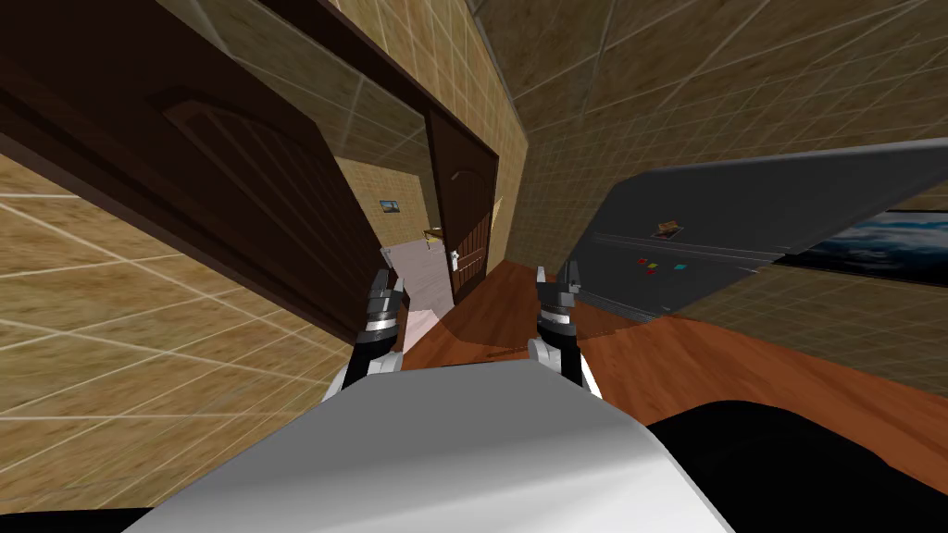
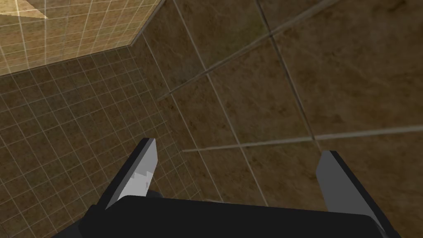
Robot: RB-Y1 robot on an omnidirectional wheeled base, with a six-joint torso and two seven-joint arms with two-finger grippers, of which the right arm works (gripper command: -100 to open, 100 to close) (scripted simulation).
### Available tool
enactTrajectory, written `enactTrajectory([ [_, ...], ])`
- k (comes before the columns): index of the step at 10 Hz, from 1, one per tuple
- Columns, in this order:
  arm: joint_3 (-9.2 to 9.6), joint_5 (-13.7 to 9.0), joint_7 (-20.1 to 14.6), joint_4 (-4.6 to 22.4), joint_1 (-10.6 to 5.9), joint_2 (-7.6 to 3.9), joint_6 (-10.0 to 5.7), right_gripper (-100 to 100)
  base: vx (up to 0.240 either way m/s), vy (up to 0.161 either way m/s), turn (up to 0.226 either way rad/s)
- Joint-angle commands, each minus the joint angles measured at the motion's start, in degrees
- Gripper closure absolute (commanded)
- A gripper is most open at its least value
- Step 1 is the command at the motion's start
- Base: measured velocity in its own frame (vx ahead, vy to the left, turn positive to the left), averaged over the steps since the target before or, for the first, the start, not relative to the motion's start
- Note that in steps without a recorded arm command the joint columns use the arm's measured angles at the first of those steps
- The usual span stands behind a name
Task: Push the door open
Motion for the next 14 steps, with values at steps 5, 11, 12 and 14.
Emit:
enactTrajectory([
  [5,-0.12,-0.9,-0.13,7.25,-3.74,-2.48,0.3,-100,0.045,-0.044,0.178],
  [11,-0.28,-2.16,-0.3,17.32,-8.94,-5.48,0.71,-100,0.048,-0.054,0.199],
  [12,-0.31,-2.38,-0.33,19.1,-9.86,-5.97,0.78,-100,0.038,-0.061,0.151],
  [14,-0.37,-2.82,-0.39,22.65,-11.69,-6.95,0.92,-100,0.053,-0.065,0.209],
])
